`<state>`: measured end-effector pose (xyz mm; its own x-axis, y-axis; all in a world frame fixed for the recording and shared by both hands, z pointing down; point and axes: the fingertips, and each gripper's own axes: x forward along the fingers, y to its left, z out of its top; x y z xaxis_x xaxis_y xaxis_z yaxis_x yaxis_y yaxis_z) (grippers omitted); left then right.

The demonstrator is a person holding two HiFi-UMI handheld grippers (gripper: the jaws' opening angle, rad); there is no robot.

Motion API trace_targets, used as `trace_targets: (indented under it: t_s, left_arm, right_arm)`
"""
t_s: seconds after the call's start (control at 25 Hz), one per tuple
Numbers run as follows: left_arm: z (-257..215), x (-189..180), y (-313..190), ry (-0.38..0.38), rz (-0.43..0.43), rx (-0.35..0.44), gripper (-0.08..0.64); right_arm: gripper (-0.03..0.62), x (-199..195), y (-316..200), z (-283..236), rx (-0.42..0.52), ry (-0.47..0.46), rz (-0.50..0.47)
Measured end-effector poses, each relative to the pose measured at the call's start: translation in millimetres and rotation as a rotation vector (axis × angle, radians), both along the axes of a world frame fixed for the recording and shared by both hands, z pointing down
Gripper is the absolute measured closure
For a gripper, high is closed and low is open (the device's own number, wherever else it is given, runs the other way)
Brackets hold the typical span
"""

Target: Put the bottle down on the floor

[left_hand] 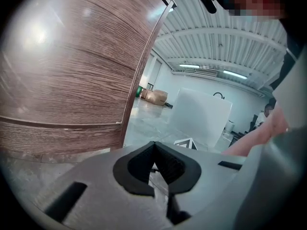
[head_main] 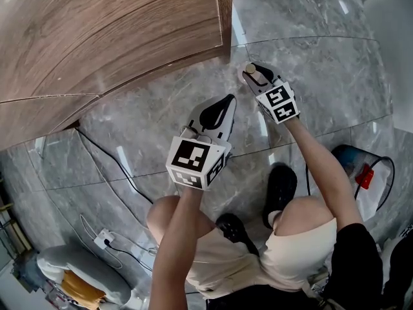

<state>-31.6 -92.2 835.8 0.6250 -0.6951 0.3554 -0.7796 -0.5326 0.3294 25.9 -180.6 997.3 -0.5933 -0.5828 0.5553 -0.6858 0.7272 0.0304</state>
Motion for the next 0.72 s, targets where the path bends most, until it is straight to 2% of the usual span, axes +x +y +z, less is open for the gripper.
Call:
trace_targets:
  t_s: [0.24,0.72]
  left_arm:
    - [0.6,1.9,0.0,0.001,0.004,-0.002,0.541]
    - [0.9,2.6,2.4,-0.013,0.017,-0.001,0.541]
  right_arm:
    - [0.453,0.7,1.4,6.7,-0.016,0.020,-0.001]
    - [0.454,3.5,0.5,-0.5,-0.004,-0.002,0.019]
